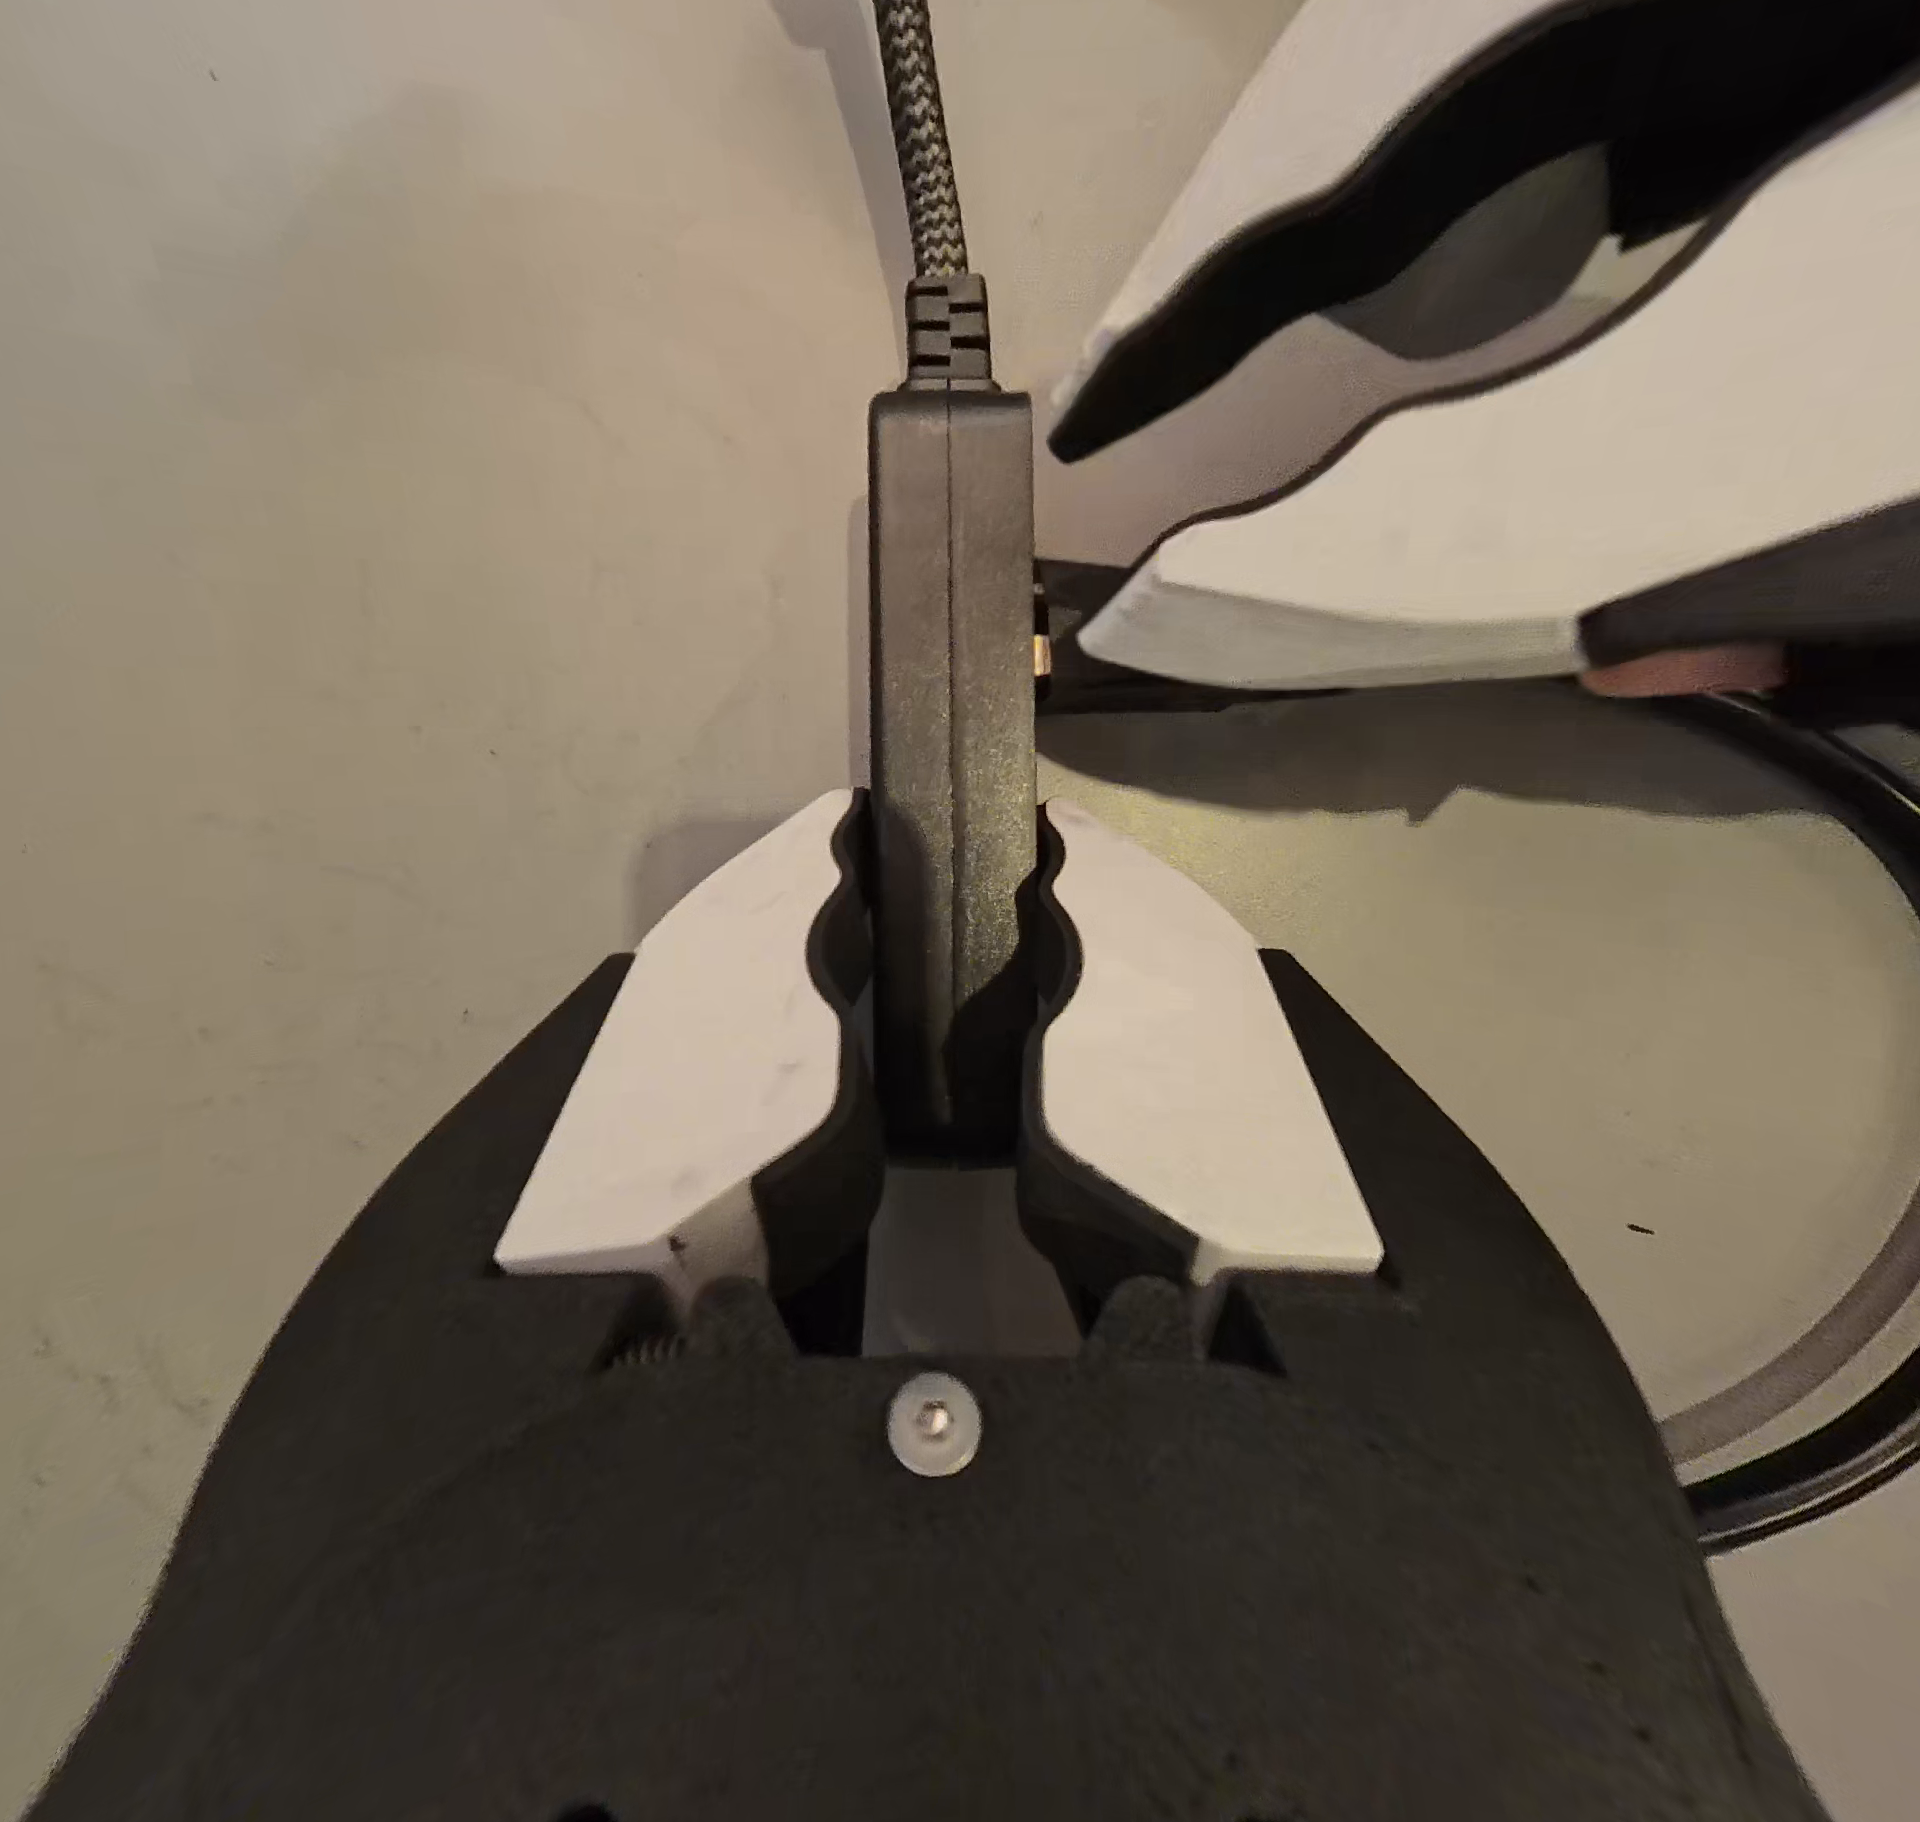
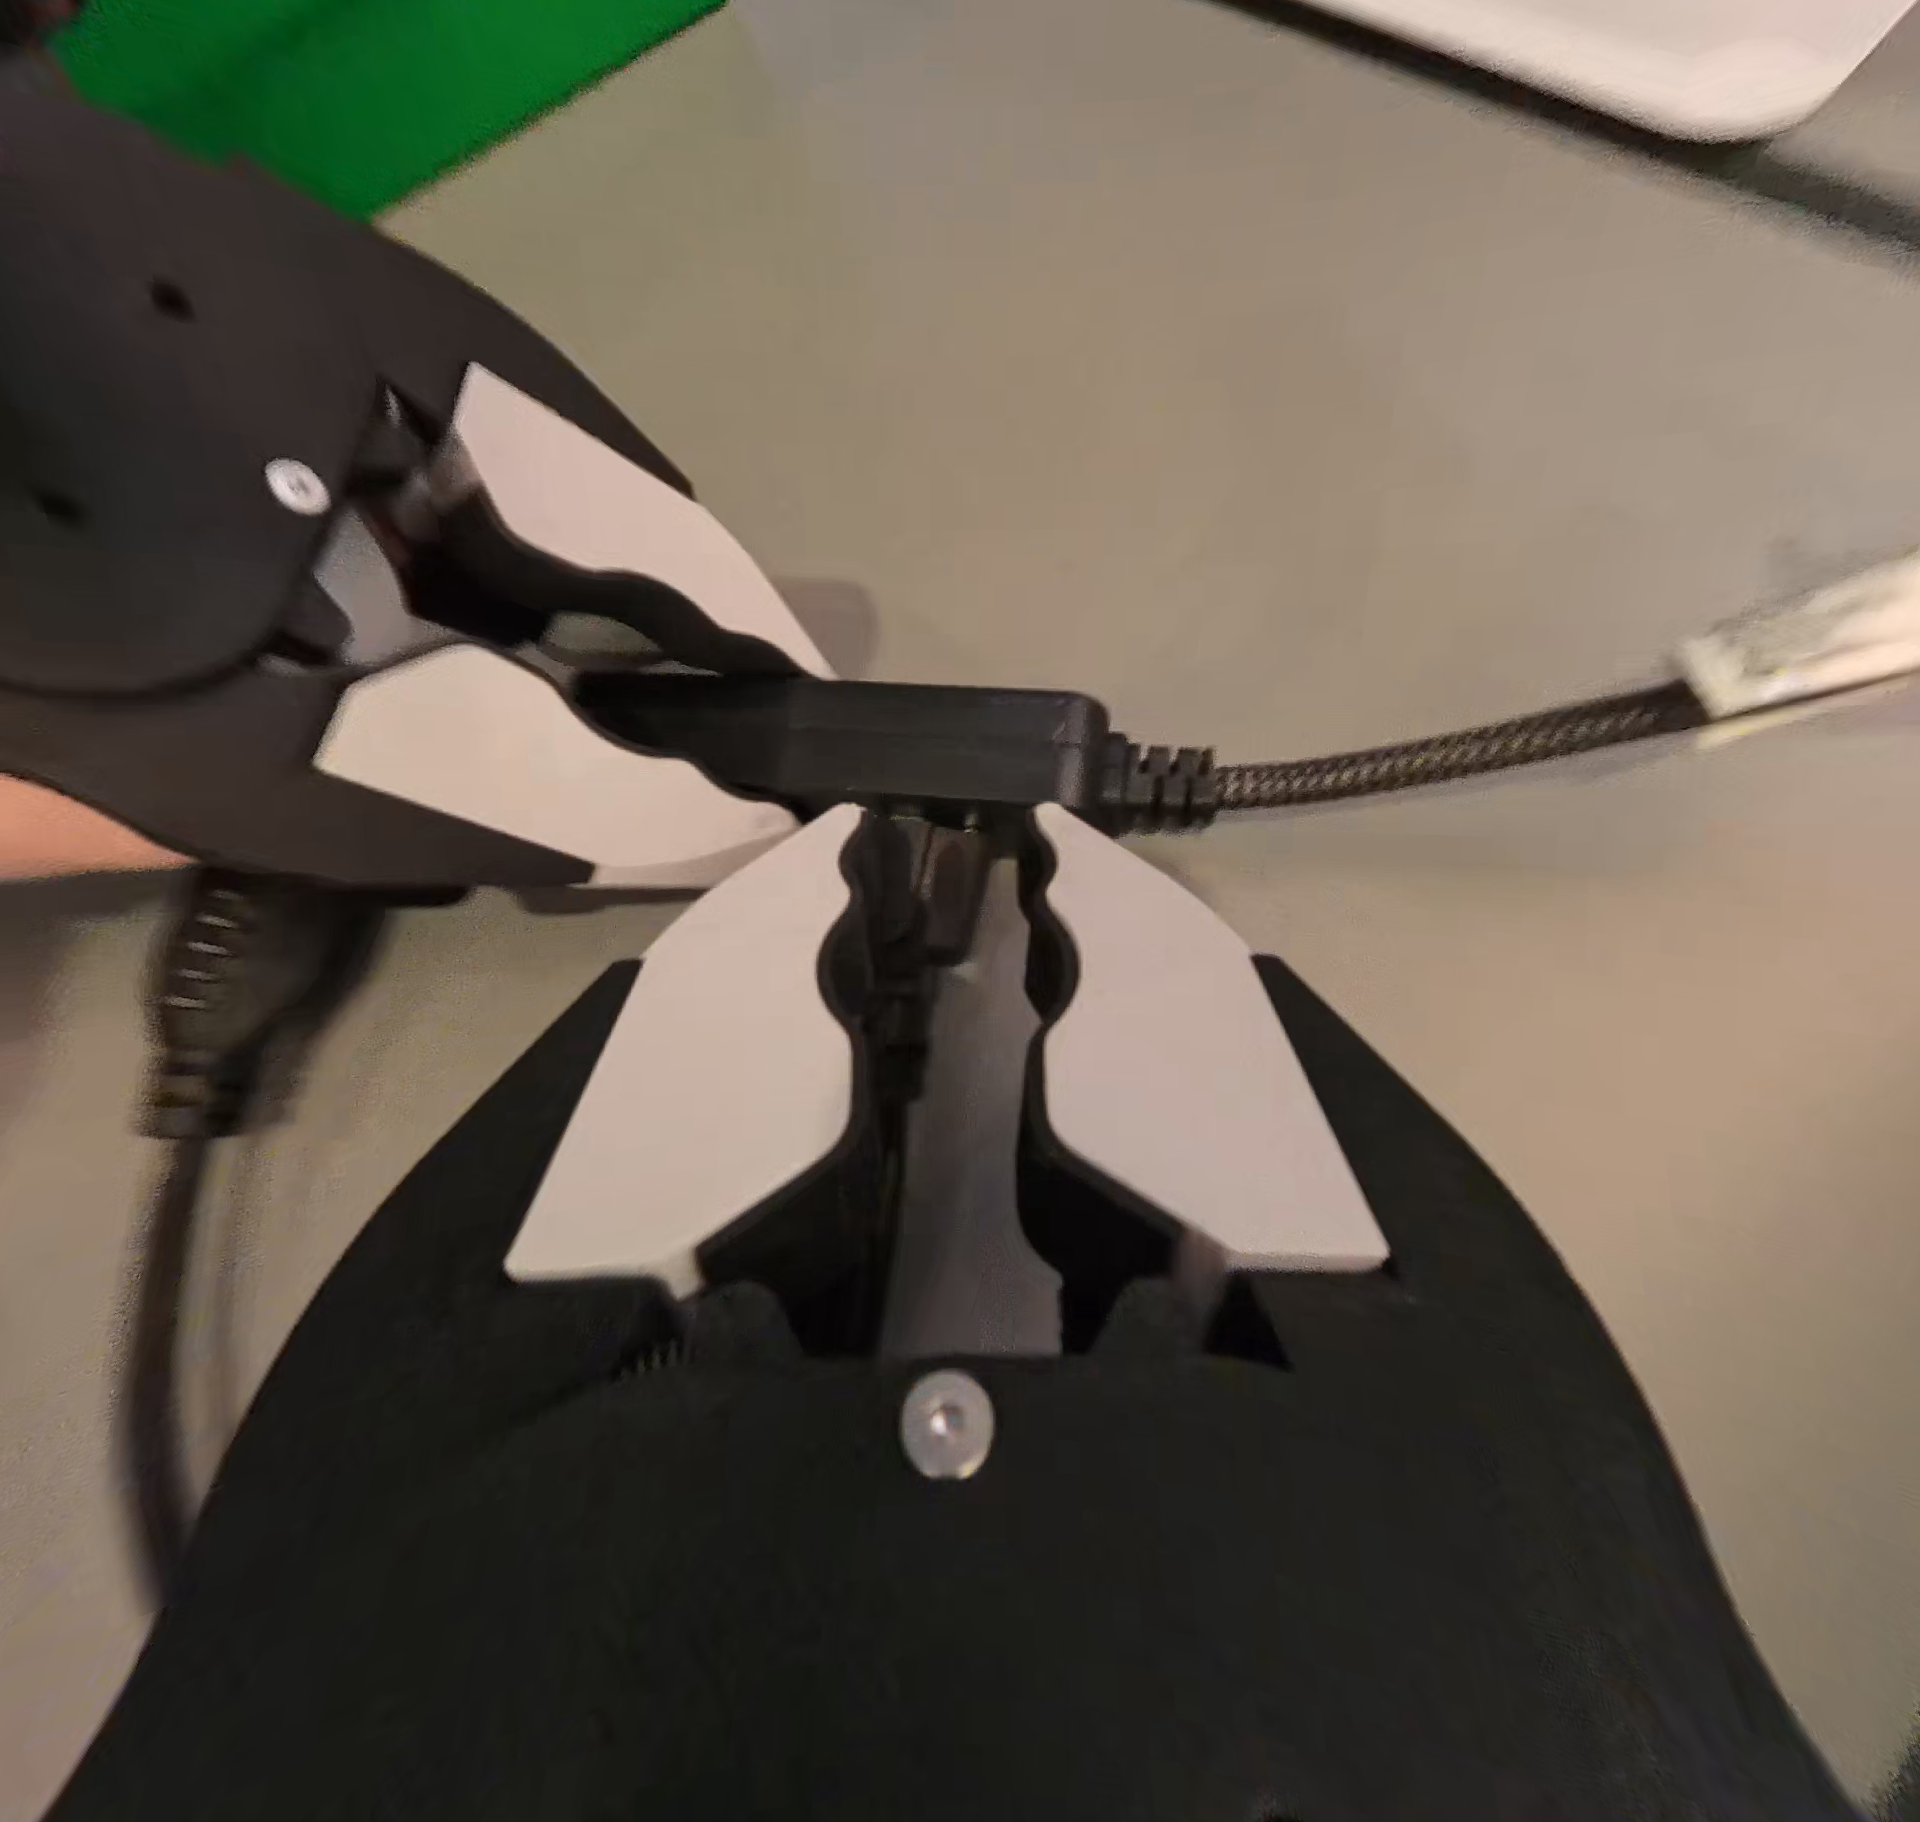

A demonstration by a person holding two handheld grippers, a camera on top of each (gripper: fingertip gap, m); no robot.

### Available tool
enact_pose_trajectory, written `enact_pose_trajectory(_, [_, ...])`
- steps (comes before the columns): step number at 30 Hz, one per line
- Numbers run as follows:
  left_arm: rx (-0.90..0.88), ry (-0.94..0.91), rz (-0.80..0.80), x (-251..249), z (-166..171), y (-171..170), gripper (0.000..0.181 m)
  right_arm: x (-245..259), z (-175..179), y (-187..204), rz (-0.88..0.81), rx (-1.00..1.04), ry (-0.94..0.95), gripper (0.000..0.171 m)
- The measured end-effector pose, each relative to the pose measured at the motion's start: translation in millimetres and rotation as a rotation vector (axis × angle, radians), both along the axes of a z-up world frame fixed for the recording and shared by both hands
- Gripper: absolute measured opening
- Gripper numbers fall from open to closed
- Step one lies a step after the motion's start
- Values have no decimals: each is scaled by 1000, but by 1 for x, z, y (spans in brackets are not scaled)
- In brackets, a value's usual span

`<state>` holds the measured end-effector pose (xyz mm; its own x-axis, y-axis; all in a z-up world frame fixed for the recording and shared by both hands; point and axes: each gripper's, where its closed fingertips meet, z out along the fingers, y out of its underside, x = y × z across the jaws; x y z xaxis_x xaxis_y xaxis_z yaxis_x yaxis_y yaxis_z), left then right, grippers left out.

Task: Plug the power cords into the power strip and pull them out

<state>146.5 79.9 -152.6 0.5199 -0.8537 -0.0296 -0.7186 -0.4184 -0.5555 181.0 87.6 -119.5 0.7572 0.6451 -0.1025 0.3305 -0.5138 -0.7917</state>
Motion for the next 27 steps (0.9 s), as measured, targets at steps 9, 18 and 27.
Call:
enact_pose_trajectory(9, [-5,-32,-9,1,0,1,26,-12,-6,-6,182,246,-338,27])
enact_pose_trajectory(18, [-15,-44,-66,2,0,0,26,-11,-15,-11,602,520,-815,22])
enact_pose_trajectory(27, [2,-34,-86,2,0,1,26,-10,-20,-14,762,525,-961,32])
